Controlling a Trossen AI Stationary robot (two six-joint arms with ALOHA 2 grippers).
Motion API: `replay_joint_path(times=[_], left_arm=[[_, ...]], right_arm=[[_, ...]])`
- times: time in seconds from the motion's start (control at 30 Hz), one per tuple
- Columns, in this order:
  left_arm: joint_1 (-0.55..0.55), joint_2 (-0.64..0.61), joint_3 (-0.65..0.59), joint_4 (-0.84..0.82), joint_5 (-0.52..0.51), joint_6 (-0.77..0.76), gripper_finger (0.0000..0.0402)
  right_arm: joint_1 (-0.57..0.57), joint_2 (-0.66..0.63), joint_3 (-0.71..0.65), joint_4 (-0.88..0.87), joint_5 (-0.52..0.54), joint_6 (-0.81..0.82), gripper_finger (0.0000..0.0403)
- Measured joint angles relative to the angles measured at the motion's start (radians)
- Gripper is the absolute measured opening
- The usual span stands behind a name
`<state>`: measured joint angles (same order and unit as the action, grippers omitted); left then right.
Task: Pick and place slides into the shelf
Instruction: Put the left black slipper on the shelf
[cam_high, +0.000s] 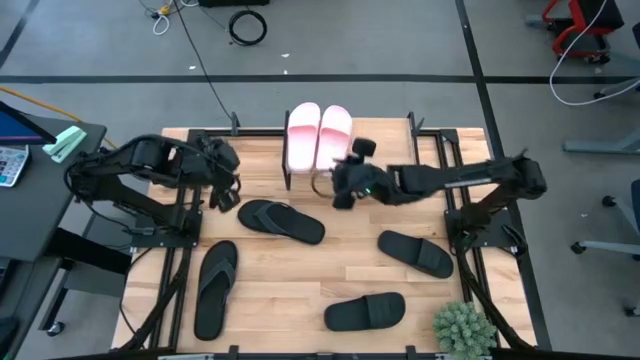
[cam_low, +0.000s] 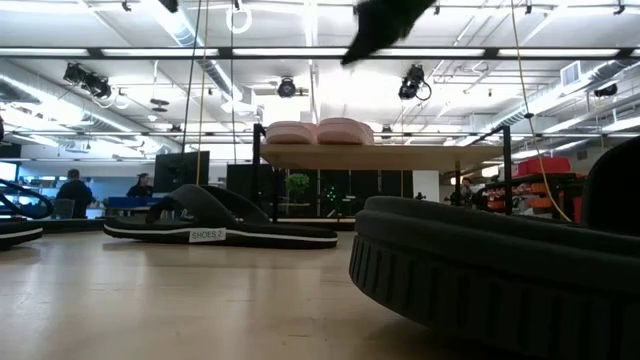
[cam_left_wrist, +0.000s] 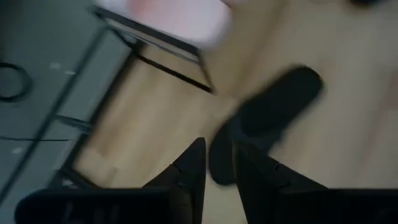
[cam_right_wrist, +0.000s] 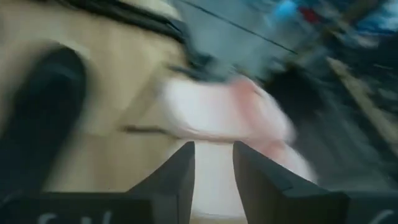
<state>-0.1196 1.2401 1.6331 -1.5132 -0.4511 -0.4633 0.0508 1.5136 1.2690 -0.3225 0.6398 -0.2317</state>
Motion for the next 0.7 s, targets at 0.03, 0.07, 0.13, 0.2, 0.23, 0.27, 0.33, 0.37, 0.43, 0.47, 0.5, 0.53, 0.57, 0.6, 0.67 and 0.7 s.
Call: replay_joint_path(times=[0.03, 0.07, 0.13, 0.2, 0.23, 0.27, 0.33, 0.37, 0.43, 0.47, 0.5, 0.53, 0.57, 0.6, 0.67, 0.7], left_arm=[[-0.021, 0.002, -0.014, -0.001, 0.028, -0.006, 0.0082], [-0.047, 0.003, -0.032, -0.001, 0.05, -0.027, 0.008], [-0.107, 0.003, -0.08, 0.0, 0.074, -0.078, 0.0078], [-0.174, 0.001, -0.152, 0.001, 0.079, -0.138, 0.0078], [-0.207, 0.002, -0.196, 0.004, 0.08, -0.173, 0.0079], [-0.241, 0.003, -0.243, 0.005, 0.082, -0.208, 0.008], [-0.311, 0.003, -0.346, 0.021, 0.082, -0.299, 0.0082], [-0.342, 0.003, -0.399, 0.032, 0.082, -0.351, 0.0083], [-0.401, 0.003, -0.508, 0.084, 0.084, -0.476, 0.0084], [-0.425, 0.003, -0.561, 0.118, 0.088, -0.527, 0.0083], [-0.446, 0.003, -0.609, 0.155, 0.098, -0.546, 0.0082], [-0.461, 0.003, -0.653, 0.191, 0.112, -0.525, 0.0081], [-0.469, 0.003, -0.69, 0.227, 0.125, -0.48, 0.0079], [-0.475, 0.003, -0.727, 0.265, 0.14, -0.441, 0.0078], [-0.482, 0.003, -0.788, 0.328, 0.166, -0.412, 0.0079], [-0.486, 0.003, -0.811, 0.358, 0.178, -0.41, 0.008]], right_arm=[[0.026, -0.015, 0.0, -0.012, -0.041, 0.032, 0.0114], [0.051, -0.026, 0.0, -0.029, -0.087, 0.069, 0.0112], [0.098, -0.046, 0.0, -0.064, -0.196, 0.15, 0.011], [0.139, -0.053, 0.0, -0.107, -0.271, 0.221, 0.011], [0.16, -0.053, 0.0, -0.123, -0.288, 0.248, 0.0109], [0.18, -0.052, -0.007, -0.125, -0.29, 0.266, 0.0109], [0.213, -0.044, -0.027, -0.128, -0.29, 0.283, 0.011], [0.227, -0.038, -0.035, -0.128, -0.29, 0.284, 0.011], [0.25, -0.015, -0.052, -0.119, -0.291, 0.284, 0.011], [0.257, -0.003, -0.06, -0.106, -0.29, 0.283, 0.0109], [0.263, 0.01, -0.065, -0.094, -0.291, 0.282, 0.0109], [0.264, 0.023, -0.068, -0.087, -0.29, 0.281, 0.0109], [0.265, 0.035, -0.071, -0.084, -0.29, 0.281, 0.0108], [0.266, 0.047, -0.072, -0.084, -0.288, 0.281, 0.0108], [0.266, 0.069, -0.075, -0.084, -0.281, 0.281, 0.0107], [0.266, 0.078, -0.075, -0.084, -0.277, 0.28, 0.0108]])
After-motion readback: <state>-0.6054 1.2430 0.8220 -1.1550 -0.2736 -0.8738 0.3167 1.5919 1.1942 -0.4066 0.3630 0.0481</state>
